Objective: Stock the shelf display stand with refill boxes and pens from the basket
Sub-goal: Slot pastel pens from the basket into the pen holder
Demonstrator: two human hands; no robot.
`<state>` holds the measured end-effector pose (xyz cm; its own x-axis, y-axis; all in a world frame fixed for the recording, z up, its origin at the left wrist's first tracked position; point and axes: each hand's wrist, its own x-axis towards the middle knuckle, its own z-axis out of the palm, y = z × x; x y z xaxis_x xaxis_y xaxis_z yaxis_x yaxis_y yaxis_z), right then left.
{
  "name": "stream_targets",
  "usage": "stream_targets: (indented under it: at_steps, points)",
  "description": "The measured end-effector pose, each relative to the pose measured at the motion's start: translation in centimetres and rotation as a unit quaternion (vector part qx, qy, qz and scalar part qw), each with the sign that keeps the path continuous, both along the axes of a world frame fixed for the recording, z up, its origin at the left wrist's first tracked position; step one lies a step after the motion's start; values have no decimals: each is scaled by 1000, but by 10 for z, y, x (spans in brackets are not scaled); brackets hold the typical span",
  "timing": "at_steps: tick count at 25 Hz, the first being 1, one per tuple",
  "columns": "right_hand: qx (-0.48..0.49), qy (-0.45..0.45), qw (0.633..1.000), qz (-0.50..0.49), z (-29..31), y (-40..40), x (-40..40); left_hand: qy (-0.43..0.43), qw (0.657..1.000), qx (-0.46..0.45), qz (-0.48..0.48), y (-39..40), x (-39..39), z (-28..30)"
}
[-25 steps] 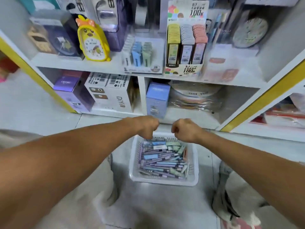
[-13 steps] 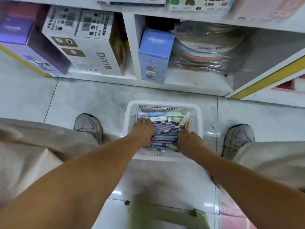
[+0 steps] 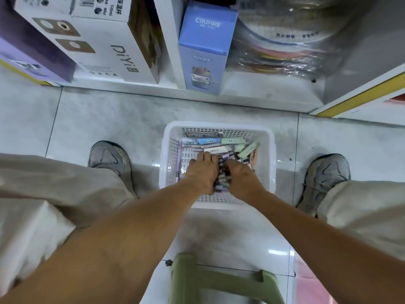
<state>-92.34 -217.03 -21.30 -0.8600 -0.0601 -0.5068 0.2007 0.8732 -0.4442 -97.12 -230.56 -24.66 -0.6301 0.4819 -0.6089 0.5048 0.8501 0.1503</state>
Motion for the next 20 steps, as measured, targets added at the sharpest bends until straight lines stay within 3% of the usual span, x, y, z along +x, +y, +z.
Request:
stream_targets:
  at_steps: [5,11,15,20]
  points:
    - [71,21,993,-87,-3,20,12,-12,999,-7,48,13,-3,2]
    - [14,37,984,-172,-3,18,1,-48,996,39,58,1,-19,8]
    - [-9,39,978,-202,7,30,-10,-173,977,62,111,-5,-39,21]
    - [-25,-9,973,-229,22,43,-21,-313,919,129,204,-19,-54,48]
